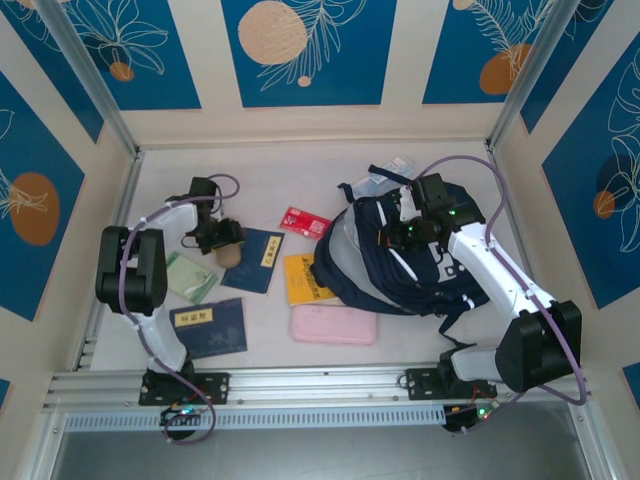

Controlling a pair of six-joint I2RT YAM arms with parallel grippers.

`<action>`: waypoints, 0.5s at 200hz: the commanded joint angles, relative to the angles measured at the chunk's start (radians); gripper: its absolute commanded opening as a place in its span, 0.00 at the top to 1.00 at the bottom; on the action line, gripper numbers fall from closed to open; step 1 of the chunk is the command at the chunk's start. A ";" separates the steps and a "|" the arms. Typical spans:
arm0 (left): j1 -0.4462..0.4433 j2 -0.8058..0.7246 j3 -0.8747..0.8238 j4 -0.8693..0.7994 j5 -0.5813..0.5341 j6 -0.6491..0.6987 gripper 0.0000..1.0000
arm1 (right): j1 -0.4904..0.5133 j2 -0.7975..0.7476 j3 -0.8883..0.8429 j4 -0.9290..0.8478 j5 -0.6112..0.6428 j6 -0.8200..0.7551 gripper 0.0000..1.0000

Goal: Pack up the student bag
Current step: Pick up the glasses case from the middle-left of the table.

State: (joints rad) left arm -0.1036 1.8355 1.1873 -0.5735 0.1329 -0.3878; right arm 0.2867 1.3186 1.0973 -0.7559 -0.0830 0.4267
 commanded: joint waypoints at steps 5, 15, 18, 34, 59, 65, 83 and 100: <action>-0.011 0.045 0.035 -0.057 -0.072 0.023 0.51 | -0.002 -0.003 0.035 -0.031 -0.024 0.034 1.00; -0.010 0.054 0.045 -0.067 -0.072 0.034 0.57 | 0.002 -0.003 0.049 -0.040 -0.028 0.032 1.00; -0.011 0.054 0.048 -0.071 -0.072 0.037 0.58 | 0.001 -0.002 0.053 -0.043 -0.028 0.032 1.00; -0.011 0.042 0.054 -0.080 -0.087 0.047 0.69 | 0.003 -0.009 0.078 -0.058 -0.038 0.025 1.00; -0.011 -0.019 0.052 -0.086 -0.084 0.045 0.78 | 0.002 -0.018 0.115 -0.081 -0.061 0.024 1.00; -0.011 -0.036 0.049 -0.088 -0.074 0.038 0.79 | 0.001 -0.018 0.125 -0.085 -0.072 0.027 1.00; -0.011 -0.107 0.016 -0.073 -0.028 0.001 0.80 | 0.002 -0.019 0.153 -0.099 -0.098 0.032 1.00; -0.020 -0.187 -0.012 -0.062 0.001 -0.032 0.81 | 0.000 -0.020 0.181 -0.107 -0.121 0.034 1.00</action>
State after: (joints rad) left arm -0.1078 1.7840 1.2007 -0.6224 0.0811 -0.3721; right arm 0.2867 1.3212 1.2072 -0.8356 -0.1062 0.4282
